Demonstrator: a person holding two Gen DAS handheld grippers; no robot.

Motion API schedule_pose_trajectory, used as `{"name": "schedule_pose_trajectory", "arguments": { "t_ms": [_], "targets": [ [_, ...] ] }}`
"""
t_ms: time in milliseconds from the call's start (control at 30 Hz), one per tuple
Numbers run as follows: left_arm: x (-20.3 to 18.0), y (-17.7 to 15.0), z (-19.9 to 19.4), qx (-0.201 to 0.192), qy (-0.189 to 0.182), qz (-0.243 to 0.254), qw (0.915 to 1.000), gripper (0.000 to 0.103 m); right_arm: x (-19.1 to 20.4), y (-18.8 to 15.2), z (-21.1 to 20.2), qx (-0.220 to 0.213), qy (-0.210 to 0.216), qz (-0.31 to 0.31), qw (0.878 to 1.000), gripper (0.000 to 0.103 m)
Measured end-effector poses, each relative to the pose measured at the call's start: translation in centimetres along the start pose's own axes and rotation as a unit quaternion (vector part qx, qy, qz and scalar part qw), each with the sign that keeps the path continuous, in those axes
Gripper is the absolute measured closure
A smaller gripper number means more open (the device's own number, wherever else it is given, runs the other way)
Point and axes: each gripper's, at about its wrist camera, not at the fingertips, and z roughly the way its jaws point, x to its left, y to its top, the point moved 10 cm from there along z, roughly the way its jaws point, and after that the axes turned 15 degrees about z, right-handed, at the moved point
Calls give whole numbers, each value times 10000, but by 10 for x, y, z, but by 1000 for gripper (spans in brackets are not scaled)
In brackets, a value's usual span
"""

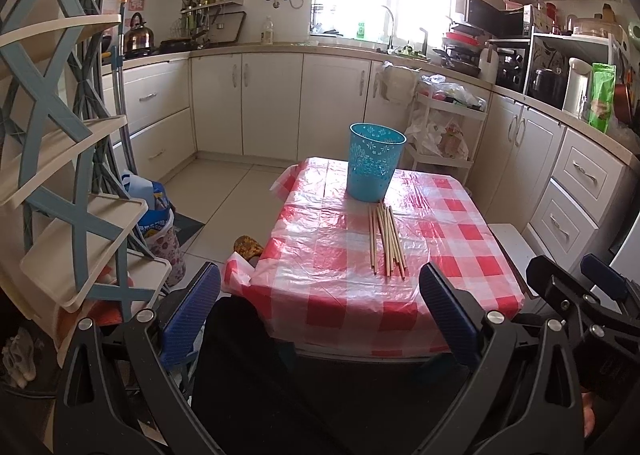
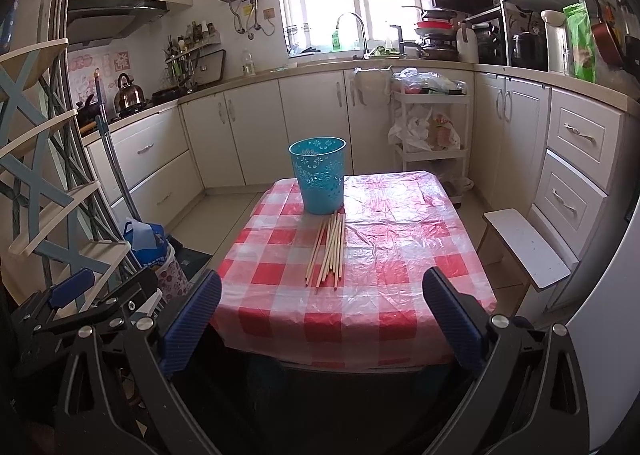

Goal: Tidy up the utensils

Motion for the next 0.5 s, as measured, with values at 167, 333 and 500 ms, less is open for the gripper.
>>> {"name": "schedule_pose_trajectory", "arguments": {
  "t_ms": [167,333,500],
  "targets": [
    [1,-2,1,28,-9,-8,10000,7,1,-1,0,6,-2,-8,10000,6],
    [3,-4,2,62,-18,-17,10000,7,1,-1,0,18,-1,-18,10000,6],
    [3,-5,4,94,-27,-18,10000,7,1,-1,0,30,-2,-20,10000,6]
  ]
}}
